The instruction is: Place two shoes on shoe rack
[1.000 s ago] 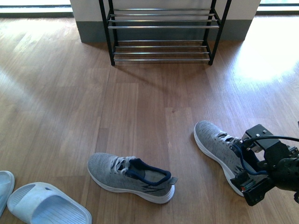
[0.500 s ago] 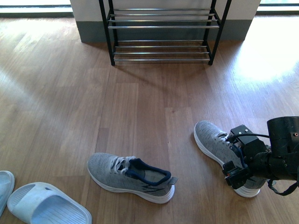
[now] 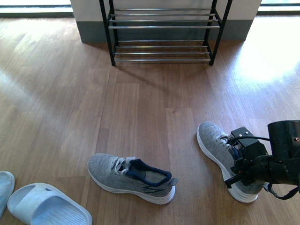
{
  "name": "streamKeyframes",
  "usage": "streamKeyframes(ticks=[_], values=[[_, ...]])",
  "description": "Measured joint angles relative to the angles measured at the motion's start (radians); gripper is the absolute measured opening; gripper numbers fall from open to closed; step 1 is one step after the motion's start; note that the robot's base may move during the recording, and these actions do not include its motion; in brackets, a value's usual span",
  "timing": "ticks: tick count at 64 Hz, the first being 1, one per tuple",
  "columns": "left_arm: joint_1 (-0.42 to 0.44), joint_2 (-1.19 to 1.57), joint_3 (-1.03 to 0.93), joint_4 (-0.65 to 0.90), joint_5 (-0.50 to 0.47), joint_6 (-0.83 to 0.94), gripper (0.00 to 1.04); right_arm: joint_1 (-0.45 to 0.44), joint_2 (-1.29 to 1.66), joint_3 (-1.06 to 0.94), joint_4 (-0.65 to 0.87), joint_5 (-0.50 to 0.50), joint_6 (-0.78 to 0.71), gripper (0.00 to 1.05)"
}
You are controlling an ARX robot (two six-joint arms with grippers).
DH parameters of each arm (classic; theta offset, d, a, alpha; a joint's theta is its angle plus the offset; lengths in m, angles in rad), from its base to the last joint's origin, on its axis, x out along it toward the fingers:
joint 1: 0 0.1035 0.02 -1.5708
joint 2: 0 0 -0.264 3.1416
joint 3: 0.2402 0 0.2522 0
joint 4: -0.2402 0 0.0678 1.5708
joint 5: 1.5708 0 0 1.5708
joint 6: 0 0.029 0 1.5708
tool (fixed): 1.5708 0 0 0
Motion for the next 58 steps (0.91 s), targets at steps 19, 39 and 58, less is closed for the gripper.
streamKeyframes(ticks=[19, 39, 58], values=[[0.0, 0.0, 0.0, 0.0, 0.0, 0.0, 0.95, -0.023, -0.509, -0.333, 0.084, -0.004, 0.217, 0.01], [0.0, 0.0, 0.0, 0.0, 0.0, 0.0, 0.95, -0.152, -1.469, -0.542, -0.381, -0.271, 0.348, 0.01], [0.0, 0.0, 0.0, 0.0, 0.0, 0.0, 0.95, -0.396, -2.146, -0.64, -0.745, -0.533, 0.392, 0.01]])
